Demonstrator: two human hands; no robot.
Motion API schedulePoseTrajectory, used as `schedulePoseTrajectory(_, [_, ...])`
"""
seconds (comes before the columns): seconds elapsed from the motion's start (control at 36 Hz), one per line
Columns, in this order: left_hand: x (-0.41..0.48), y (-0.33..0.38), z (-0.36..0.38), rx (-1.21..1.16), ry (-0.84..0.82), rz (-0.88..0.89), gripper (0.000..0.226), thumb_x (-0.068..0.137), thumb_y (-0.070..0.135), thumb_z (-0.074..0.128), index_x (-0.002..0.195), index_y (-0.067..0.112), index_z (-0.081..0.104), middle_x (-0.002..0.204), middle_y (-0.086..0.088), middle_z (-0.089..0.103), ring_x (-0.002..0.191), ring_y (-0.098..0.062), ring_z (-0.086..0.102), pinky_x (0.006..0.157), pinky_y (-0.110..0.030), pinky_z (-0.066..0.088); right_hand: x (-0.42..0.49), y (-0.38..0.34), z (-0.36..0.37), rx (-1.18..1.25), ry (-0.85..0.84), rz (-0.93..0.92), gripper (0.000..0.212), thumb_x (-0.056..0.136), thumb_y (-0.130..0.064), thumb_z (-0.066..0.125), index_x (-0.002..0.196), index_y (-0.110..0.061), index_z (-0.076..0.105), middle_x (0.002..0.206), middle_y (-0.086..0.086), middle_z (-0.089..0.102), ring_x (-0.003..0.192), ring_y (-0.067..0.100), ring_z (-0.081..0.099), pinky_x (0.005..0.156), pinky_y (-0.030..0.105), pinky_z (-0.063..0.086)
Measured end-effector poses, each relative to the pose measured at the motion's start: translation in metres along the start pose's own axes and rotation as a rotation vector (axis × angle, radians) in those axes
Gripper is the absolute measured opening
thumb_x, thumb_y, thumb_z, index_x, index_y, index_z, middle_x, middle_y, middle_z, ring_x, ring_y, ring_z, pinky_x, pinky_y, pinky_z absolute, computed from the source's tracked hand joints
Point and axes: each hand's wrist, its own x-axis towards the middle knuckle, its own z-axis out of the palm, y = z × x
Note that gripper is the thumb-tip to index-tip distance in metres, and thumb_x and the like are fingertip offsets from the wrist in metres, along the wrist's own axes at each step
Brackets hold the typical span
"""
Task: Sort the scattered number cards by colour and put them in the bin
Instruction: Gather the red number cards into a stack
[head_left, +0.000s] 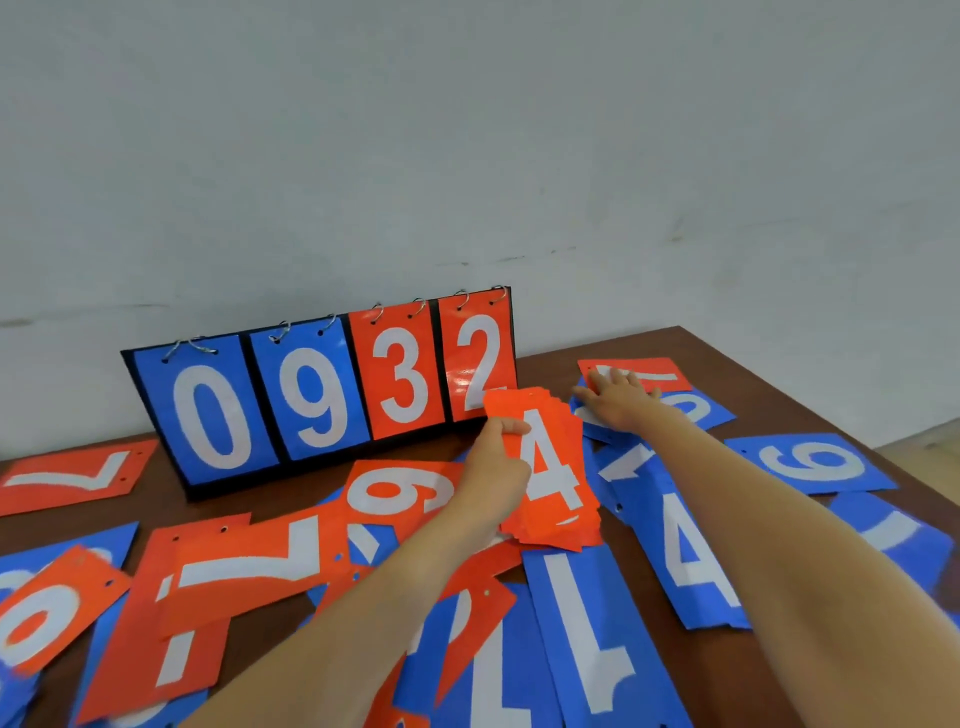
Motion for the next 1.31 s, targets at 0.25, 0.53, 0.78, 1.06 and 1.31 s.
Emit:
schedulePoseTrajectory(0.25, [-0.015, -0.001, -0.013, 0.000, 0.043, -0.014, 0.045, 0.089, -0.008, 0.044, 0.116, 0.027, 0.047, 0.113, 0.001, 0.041, 0.079, -0.009, 0.047, 0.061, -0.023, 0.048, -0.067, -0.013, 0.006, -0.353, 0.053, -0.153, 0.039, 0.099, -0.030, 0.032, 0.136, -0.035, 0.041, 0.130, 0.004, 0.050, 0.119, 0.035, 0.046, 0.096, 0.060, 0.030])
schedulePoseTrajectory(0.53, [-0.049, 0.006, -0.021, 0.013, 0.086, -0.071, 0.049, 0.092, -0.007, 0.043, 0.123, 0.030, 0.046, 0.135, -0.002, 0.039, 0.076, -0.007, 0.047, 0.074, -0.032, 0.055, -0.084, -0.004, -0.036, 0.110, -0.062, -0.111, 0.080, 0.089, -0.031, 0.062, 0.151, -0.016, 0.014, 0.155, 0.009, 0.024, 0.141, 0.030, 0.023, 0.111, 0.042, 0.029])
schedulePoseTrajectory(0.78, [-0.054, 0.004, -0.020, -0.014, 0.077, -0.066, 0.048, 0.092, -0.006, 0.044, 0.120, 0.032, 0.046, 0.117, 0.004, 0.036, 0.084, -0.008, 0.047, 0.073, -0.028, 0.054, -0.070, 0.013, -0.026, 0.070, -0.077, 0.096, 0.087, 0.074, -0.060, 0.068, 0.144, -0.023, 0.033, 0.146, 0.009, 0.032, 0.136, 0.034, 0.024, 0.107, 0.046, 0.031])
schedulePoseTrajectory(1.06, [-0.058, 0.005, -0.012, -0.062, 0.072, -0.057, 0.046, 0.093, -0.003, 0.047, 0.117, 0.036, 0.047, 0.132, -0.001, 0.040, 0.112, -0.021, 0.050, 0.077, -0.031, 0.056, -0.071, 0.014, -0.028, 0.051, -0.051, 0.241, 0.116, 0.058, -0.070, 0.074, 0.146, -0.012, 0.025, 0.151, 0.014, 0.019, 0.141, 0.034, 0.015, 0.110, 0.058, 0.025])
schedulePoseTrajectory(1.31, [-0.069, 0.010, -0.003, -0.022, 0.090, -0.049, 0.044, 0.093, -0.003, 0.046, 0.117, 0.034, 0.046, 0.136, -0.002, 0.039, 0.108, -0.017, 0.046, 0.071, -0.024, 0.052, -0.088, 0.006, -0.025, 0.126, 0.239, 0.173, 0.058, 0.081, -0.035, 0.070, 0.122, -0.011, 0.037, 0.114, 0.008, 0.058, 0.115, 0.029, 0.050, 0.106, 0.053, 0.026])
